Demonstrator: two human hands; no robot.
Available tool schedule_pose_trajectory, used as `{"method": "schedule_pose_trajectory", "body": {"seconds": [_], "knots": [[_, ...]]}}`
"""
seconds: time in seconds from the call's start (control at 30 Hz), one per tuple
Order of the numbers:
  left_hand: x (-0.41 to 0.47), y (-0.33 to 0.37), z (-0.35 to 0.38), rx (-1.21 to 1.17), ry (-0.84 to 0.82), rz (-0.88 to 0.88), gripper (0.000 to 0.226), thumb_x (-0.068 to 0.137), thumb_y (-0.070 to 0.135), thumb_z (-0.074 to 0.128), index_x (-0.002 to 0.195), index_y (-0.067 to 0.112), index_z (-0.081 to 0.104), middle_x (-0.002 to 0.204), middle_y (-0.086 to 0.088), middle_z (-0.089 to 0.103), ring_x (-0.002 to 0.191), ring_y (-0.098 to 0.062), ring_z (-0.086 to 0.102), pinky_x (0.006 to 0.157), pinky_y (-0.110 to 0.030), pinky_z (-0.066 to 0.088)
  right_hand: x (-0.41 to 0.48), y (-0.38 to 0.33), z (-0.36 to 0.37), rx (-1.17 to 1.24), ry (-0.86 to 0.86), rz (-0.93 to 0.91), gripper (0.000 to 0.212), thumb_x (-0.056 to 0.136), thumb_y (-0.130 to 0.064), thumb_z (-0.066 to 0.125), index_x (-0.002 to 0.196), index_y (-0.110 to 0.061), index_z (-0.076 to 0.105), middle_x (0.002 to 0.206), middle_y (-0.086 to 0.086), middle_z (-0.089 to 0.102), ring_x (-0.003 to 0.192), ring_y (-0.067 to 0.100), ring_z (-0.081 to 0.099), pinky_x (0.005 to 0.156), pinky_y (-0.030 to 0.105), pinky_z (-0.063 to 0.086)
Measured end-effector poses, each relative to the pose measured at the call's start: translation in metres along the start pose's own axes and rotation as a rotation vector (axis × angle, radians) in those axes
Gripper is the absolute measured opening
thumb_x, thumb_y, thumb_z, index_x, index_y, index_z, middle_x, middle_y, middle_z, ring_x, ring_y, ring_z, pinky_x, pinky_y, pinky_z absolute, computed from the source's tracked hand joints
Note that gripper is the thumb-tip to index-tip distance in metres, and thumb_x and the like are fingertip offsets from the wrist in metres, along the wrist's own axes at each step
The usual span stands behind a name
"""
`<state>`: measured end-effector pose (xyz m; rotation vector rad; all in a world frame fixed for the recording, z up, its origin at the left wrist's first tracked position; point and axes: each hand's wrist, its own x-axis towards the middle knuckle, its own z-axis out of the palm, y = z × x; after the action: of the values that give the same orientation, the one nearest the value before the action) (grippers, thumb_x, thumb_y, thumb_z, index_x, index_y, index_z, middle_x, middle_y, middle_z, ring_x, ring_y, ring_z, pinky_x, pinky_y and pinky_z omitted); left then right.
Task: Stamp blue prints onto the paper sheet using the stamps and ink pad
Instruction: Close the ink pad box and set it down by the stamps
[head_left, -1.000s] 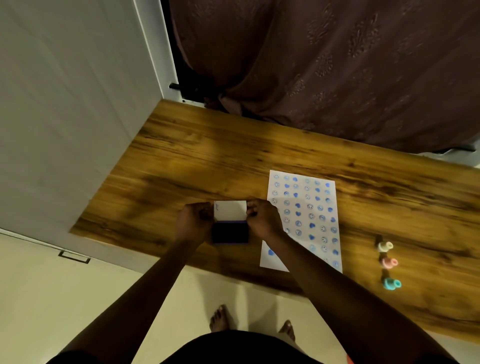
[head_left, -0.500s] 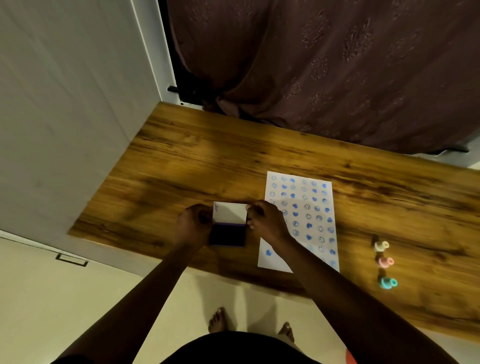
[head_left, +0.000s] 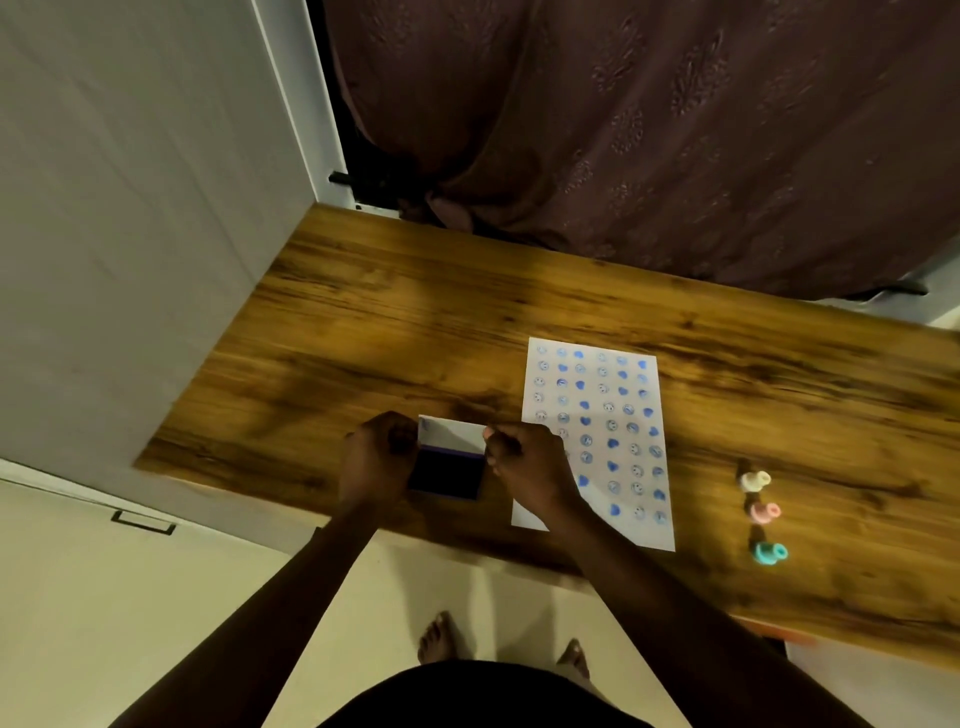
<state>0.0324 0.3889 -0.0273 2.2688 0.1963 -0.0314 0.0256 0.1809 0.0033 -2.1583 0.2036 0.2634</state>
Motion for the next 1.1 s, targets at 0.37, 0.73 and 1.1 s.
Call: {"method": "schedule_pose_trajectory", "body": {"seconds": [0.37,0.73,1.1], "knots": [[-0.012,-0.001,-0.007,0.104,0.010,0.122,0.015,0.086,0.000,0.072,0.095,0.012,0.076,0.089,0.005,0.070,0.080,-0.013,0.067,0.066,-0.006,0.040,-0.025,0.011,0.008,-0.038,0.014,-0.017,0.031,0.098,-0.044,0.064,0.089,-0.018,0.079,0.083,-0.005,0.077,0.080,0.008,0.069,0.069,0.015,0.046],[-0.017,-0.016,-0.011,0.077,-0.040,0.163,0.018,0.088,0.006,0.075,0.106,0.006,0.077,0.103,-0.012,0.081,0.095,-0.030,0.077,0.086,-0.031,0.055,-0.036,0.011,0.020,-0.152,0.033,0.000,0.024,0.095,-0.028,0.072,0.117,-0.021,0.080,0.118,-0.005,0.079,0.107,0.010,0.070,0.084,0.006,0.038],[-0.021,-0.015,-0.004,-0.014,-0.082,0.030,0.032,0.084,0.013,0.083,0.115,0.010,0.074,0.113,-0.008,0.078,0.100,-0.016,0.071,0.089,-0.031,0.054,-0.045,0.009,0.030,-0.281,0.060,-0.039,0.034,0.099,-0.024,0.066,0.133,-0.024,0.069,0.132,-0.004,0.071,0.124,0.018,0.064,0.107,0.029,0.052]]}}
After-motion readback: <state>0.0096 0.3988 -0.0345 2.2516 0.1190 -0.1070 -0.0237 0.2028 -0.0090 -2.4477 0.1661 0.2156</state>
